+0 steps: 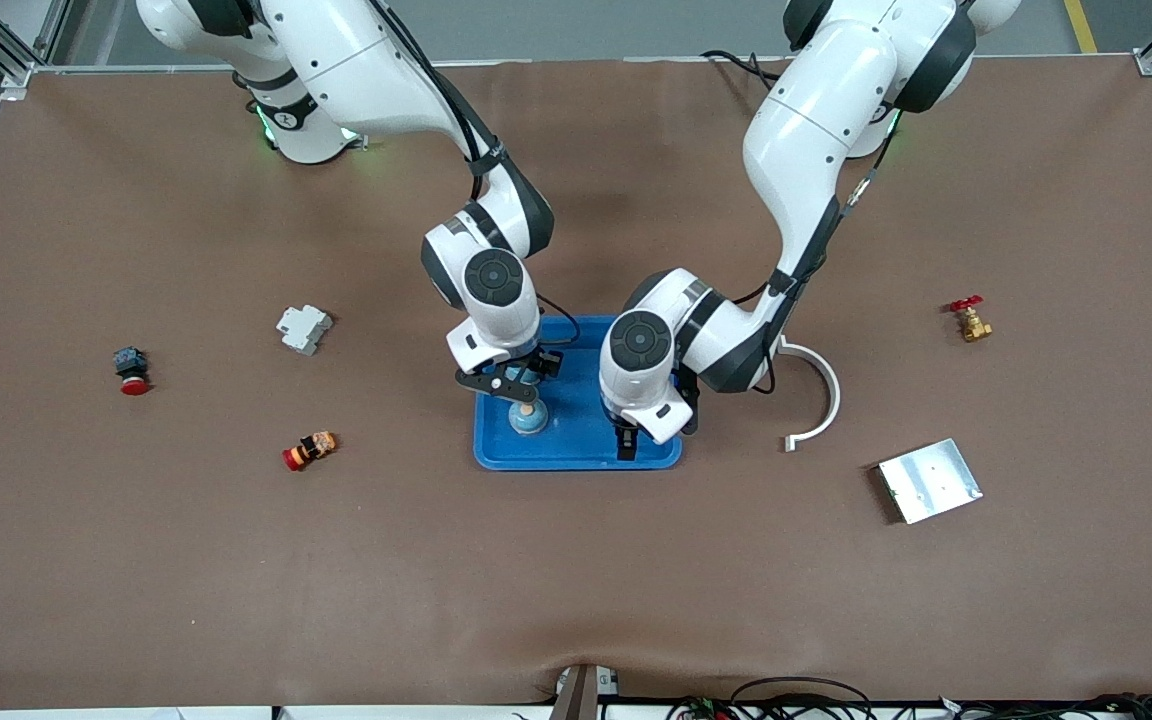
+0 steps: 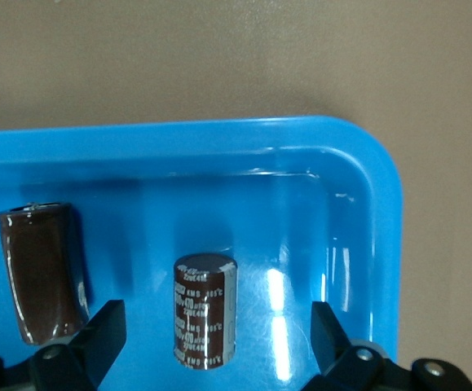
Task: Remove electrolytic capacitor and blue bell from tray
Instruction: 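Grasp the upright capacitor with the left gripper while the right gripper grasps a bell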
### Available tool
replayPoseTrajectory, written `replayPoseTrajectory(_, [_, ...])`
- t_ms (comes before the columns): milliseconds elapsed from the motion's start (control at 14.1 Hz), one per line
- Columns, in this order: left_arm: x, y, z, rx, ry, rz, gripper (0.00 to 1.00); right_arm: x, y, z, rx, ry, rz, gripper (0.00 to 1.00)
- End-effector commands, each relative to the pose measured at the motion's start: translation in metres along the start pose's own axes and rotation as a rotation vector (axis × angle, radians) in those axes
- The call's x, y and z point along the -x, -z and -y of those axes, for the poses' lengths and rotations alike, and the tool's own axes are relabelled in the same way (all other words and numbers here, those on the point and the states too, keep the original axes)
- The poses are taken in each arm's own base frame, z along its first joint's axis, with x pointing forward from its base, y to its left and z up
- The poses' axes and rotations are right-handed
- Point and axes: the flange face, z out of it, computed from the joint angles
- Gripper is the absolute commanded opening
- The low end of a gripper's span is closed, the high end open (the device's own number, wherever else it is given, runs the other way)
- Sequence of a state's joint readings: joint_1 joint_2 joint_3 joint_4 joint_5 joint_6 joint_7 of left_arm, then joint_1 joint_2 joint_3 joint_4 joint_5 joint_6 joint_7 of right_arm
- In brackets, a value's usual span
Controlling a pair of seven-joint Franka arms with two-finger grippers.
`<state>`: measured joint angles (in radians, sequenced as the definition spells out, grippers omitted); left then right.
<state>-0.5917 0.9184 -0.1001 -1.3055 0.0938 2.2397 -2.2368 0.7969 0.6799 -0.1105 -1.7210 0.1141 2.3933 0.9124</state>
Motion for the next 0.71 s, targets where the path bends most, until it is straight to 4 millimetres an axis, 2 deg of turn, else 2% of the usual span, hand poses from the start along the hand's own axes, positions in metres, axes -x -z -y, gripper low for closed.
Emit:
replayPoseTrajectory(0, [0.004, 0.0, -0.003, 0.024, -0.031, -0.011, 1.0, -0.008, 0.016, -0.004, -0.011, -0.024, 0.01, 0.31])
replayPoseTrajectory(71, [0.005, 0.0, -0.002, 0.026, -0.052, -0.014, 1.0, -0.009, 0.021, -0.005, -0.014, -0.021, 0.01, 0.26])
replayPoseTrajectory(142, [0.006, 0.001, -0.002, 0.027, -0.059, -0.013, 1.0, -0.016, 0.041, -0.008, -0.028, -0.031, 0.006, 0.25])
replayPoseTrajectory(284, [0.004, 0.002, -0.003, 0.027, -0.04, -0.01, 1.0, -0.027, 0.066, -0.019, -0.024, -0.051, 0.022, 0.16])
replayPoseTrajectory(355, [0.003, 0.002, -0.004, 0.026, -0.03, -0.009, 1.0, -0.033, 0.083, -0.025, -0.024, -0.056, 0.03, 0.15])
replayPoseTrajectory(497, [0.005, 0.001, -0.002, 0.025, -0.037, -0.011, 0.7, -0.038, 0.117, -0.049, -0.016, -0.01, 0.064, 0.1])
replayPoseTrajectory(568, [0.005, 0.001, -0.002, 0.025, -0.04, -0.012, 0.56, -0.046, 0.129, -0.067, -0.033, -0.003, 0.081, 0.1])
replayPoseTrajectory(638, [0.004, 0.0, -0.002, 0.025, -0.041, -0.015, 0.37, -0.055, 0.138, -0.085, -0.046, 0.008, 0.099, 0.07])
